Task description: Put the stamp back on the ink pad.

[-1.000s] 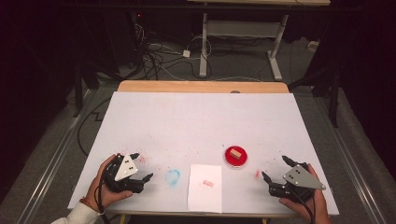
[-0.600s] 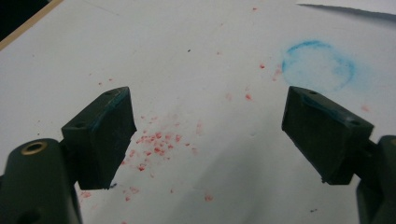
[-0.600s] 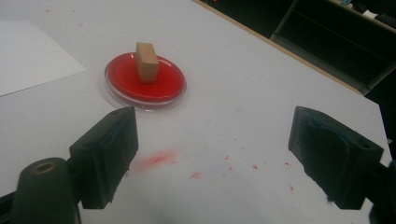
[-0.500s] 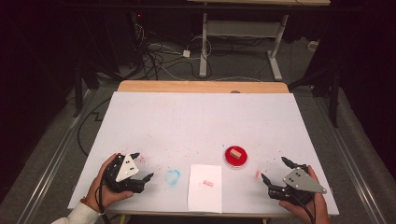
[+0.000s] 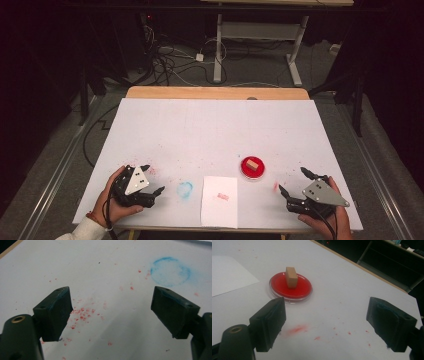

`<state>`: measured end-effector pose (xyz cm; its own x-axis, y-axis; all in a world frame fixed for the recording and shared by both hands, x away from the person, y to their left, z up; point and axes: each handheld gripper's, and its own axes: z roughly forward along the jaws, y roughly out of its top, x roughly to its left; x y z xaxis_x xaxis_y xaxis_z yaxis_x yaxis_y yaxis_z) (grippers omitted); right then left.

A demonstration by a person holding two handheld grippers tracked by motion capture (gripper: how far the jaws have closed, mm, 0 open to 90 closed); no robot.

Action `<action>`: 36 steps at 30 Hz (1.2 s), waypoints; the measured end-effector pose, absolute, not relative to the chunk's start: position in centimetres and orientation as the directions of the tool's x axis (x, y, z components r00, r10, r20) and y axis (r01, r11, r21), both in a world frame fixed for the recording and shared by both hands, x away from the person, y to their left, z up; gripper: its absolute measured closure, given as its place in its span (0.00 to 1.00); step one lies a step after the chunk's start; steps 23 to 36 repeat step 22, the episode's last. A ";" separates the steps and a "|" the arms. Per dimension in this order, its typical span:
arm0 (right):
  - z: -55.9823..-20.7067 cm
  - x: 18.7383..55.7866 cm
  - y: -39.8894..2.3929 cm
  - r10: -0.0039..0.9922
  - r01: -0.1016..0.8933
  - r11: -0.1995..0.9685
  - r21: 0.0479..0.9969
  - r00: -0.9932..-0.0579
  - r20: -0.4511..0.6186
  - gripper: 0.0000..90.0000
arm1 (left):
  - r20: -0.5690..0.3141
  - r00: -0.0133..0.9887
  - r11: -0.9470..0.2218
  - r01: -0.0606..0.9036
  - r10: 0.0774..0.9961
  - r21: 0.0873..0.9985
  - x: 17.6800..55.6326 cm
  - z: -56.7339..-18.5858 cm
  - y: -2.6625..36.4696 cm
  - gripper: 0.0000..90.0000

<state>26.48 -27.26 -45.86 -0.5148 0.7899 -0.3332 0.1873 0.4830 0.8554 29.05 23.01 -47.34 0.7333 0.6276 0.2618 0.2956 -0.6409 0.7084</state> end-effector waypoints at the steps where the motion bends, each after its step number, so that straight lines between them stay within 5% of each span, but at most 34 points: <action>1: -45.9 26.5 -27.2 0.789 0.187 0.484 0.855 -0.515 -0.334 0.19 | 0.261 0.732 -0.639 0.296 0.629 0.710 29.0 -47.3 23.0 0.19; 36: -45.8 26.9 -27.1 0.791 0.178 0.482 0.858 -0.508 -0.340 0.19 | 0.260 0.703 -0.623 0.324 0.662 0.712 29.3 -47.4 23.5 0.19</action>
